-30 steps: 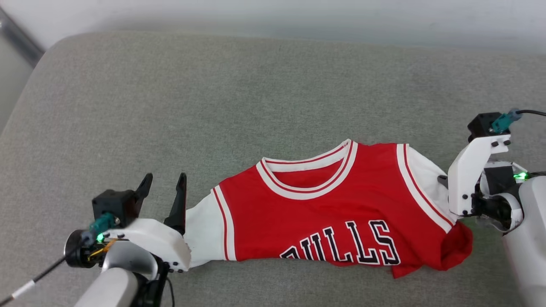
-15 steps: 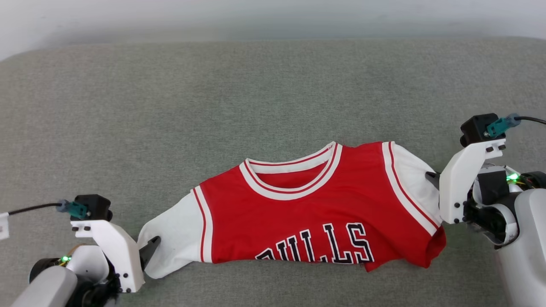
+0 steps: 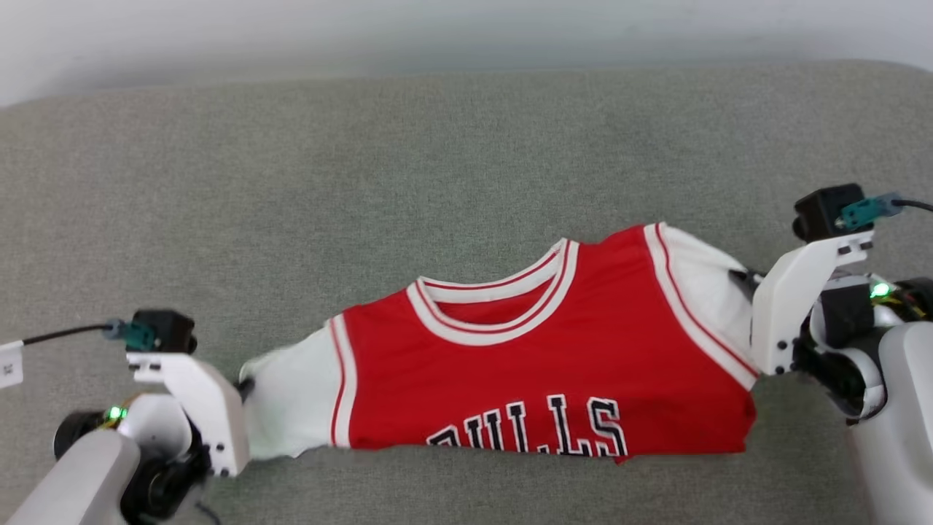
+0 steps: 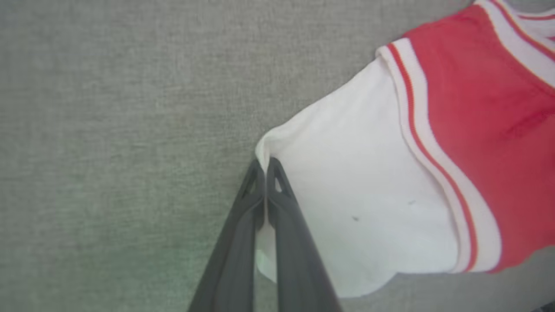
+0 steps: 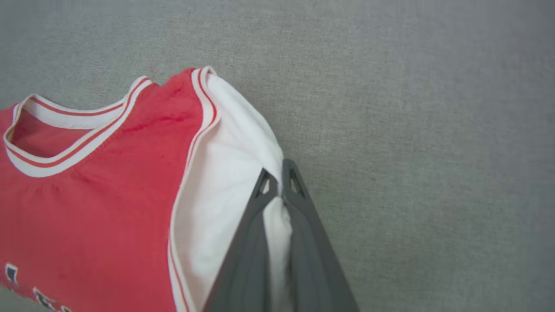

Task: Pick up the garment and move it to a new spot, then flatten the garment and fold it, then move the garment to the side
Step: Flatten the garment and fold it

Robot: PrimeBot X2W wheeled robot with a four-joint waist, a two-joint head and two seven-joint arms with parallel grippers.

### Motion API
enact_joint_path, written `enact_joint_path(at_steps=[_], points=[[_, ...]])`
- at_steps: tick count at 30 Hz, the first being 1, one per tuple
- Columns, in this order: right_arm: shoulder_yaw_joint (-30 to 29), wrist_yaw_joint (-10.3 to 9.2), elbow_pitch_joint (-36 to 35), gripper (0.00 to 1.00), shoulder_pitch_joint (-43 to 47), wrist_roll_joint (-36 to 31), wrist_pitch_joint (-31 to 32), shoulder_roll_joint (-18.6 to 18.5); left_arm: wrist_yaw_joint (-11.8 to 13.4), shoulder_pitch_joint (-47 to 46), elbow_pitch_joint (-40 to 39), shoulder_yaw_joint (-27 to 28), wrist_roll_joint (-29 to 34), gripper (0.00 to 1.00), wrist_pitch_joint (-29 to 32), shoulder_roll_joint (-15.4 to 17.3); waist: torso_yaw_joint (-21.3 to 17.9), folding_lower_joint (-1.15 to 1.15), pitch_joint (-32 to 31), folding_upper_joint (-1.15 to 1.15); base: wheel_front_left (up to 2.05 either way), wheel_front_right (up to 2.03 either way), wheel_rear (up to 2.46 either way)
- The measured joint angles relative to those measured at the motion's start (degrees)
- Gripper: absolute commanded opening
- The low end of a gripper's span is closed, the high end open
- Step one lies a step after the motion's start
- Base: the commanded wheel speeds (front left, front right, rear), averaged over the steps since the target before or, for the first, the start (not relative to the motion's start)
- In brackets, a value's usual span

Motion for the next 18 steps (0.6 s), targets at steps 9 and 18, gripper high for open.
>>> enact_joint_path(at_steps=[9,18], points=[[-2.27,0.00,2.34,0.00,-5.24,-4.56,-7.50,-0.83,2.47,-11.93,-1.40,2.68,7.53,0.00,-14.50,-3.71,1.79,0.00,-3.09,0.00,0.00,0.00,0.00],[-2.24,0.00,8.31,0.00,-18.32,-7.24,-13.30,-1.63,1.86,-30.43,6.95,3.54,11.71,0.00,-21.67,-8.44,1.66,0.00,-2.13,0.00,0.00,0.00,0.00]])
